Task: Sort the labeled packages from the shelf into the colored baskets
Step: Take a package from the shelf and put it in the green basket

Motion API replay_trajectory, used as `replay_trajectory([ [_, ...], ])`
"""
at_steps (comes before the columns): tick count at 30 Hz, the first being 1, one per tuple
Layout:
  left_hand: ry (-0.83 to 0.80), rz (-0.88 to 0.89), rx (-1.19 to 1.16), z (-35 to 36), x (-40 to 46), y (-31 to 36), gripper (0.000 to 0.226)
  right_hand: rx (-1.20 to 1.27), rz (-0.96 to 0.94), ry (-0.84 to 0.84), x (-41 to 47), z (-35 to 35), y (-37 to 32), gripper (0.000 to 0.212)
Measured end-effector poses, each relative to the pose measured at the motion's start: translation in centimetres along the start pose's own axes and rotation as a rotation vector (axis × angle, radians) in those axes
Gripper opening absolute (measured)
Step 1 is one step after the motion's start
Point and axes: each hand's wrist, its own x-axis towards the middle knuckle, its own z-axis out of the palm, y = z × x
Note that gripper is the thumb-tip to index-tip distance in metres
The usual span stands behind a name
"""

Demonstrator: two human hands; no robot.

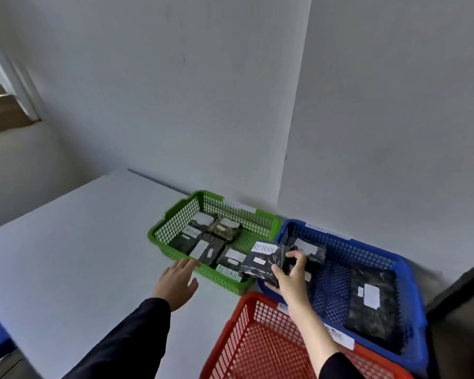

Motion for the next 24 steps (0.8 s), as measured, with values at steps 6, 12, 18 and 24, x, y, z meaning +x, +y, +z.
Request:
replay_trajectory([
  [6, -0.15, 0.086, 0.077, 0.4, 4.8, -4.0, 0.039, -0.164, -0.043, 0.068, 3.2, 4.8, -1.3, 0.03],
  [12, -0.244, 0.157, 0.154, 1.3, 8.6, -5.7, 0.04, -0.304, -0.073, 0.145, 8.2, 8.7, -1.1, 0.031],
  [18, -0.19, 0.172, 0.087, 1.7, 12.3, -6.1, 0.052, -0.343, 0.031, 0.228, 13.4, 11.1, 1.5, 0.036],
  [24, -0.134, 0.225, 0.08, 2.7, 13.4, -6.0, 0.051, -0.428, 0.103, 0.196, 15.1, 10.9, 4.5, 0.052],
])
